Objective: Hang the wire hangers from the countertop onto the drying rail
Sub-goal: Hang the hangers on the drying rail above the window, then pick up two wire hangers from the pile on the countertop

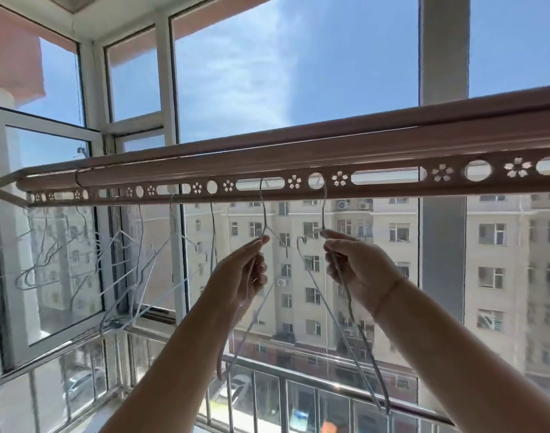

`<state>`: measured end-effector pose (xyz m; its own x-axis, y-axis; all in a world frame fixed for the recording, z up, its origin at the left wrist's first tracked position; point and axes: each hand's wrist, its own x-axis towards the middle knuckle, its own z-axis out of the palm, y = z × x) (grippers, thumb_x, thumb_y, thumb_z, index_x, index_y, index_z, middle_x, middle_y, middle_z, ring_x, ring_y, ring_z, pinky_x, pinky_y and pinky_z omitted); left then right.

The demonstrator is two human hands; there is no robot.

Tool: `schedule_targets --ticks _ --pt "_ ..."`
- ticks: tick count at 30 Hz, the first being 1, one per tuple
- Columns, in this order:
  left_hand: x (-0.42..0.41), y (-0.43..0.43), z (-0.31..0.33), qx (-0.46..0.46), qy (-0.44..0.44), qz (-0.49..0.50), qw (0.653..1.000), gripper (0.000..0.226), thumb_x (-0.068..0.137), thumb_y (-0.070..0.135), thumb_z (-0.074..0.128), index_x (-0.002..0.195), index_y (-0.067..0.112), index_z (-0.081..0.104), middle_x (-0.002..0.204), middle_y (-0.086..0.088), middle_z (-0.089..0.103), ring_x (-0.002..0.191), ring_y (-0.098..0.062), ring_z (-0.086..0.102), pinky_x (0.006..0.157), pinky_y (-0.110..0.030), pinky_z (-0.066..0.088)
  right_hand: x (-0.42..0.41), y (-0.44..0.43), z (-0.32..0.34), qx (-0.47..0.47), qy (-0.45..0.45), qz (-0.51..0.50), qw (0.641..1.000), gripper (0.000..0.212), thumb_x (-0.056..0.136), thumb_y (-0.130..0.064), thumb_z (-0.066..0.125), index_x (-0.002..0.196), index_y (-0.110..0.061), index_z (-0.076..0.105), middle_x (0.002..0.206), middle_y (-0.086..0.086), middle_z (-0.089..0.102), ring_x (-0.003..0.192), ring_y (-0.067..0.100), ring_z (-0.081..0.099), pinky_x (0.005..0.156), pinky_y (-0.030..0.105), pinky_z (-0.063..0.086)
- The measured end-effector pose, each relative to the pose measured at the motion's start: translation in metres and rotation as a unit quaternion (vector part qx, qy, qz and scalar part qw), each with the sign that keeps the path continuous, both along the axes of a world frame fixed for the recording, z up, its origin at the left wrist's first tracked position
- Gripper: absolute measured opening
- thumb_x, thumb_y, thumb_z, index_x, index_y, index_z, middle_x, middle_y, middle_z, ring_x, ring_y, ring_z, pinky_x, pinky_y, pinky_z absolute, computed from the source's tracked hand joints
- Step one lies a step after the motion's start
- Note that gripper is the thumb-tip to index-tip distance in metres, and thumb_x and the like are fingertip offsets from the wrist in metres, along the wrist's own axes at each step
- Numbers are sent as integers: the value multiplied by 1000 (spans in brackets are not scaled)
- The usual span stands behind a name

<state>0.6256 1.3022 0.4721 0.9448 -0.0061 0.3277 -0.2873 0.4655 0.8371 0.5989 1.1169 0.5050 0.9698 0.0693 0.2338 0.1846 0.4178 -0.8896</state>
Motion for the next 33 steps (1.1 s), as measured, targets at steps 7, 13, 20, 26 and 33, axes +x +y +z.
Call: schedule_targets --ticks 7,13,20,26,33 --pt "11 11 -15 -13 10 -20 1000 28 72 19 62 97 9 69 56 3 53 43 -5 48 41 -17 36 11 6 -15 -16 10 -2 1000 30 91 2 41 115 -1 58 72 4 51 61 11 44 56 21 36" --pt "10 26 -28 13 7 -28 999 35 78 32 58 104 10 66 60 5 56 48 -5 51 46 -18 40 8 3 -21 -21 9 -5 1000 16 91 -7 46 87 -7 62 72 3 52 64 12 46 59 22 38" --pt "-6 40 -74 48 31 13 998 24 88 21 55 106 10 67 67 2 52 54 -7 48 49 -19 39 10 -26 -66 -22 27 -20 999 14 88 -20 53 89 -11 63 73 1 57 62 12 51 60 24 42" --pt "-23 18 -140 108 101 -16 989 25 88 20 55 108 10 66 88 -4 66 79 -17 56 68 -29 42 1 -62 -132 -110 48 -60 991 16 88 -16 53 100 -12 63 85 3 58 79 16 53 67 26 42" --pt "-42 -70 -186 239 110 -128 956 46 79 31 67 123 20 60 122 1 66 117 -19 57 97 -35 42 -43 -145 -177 -268 8 -107 957 74 68 -38 67 135 -19 41 127 6 52 115 19 51 91 28 41"
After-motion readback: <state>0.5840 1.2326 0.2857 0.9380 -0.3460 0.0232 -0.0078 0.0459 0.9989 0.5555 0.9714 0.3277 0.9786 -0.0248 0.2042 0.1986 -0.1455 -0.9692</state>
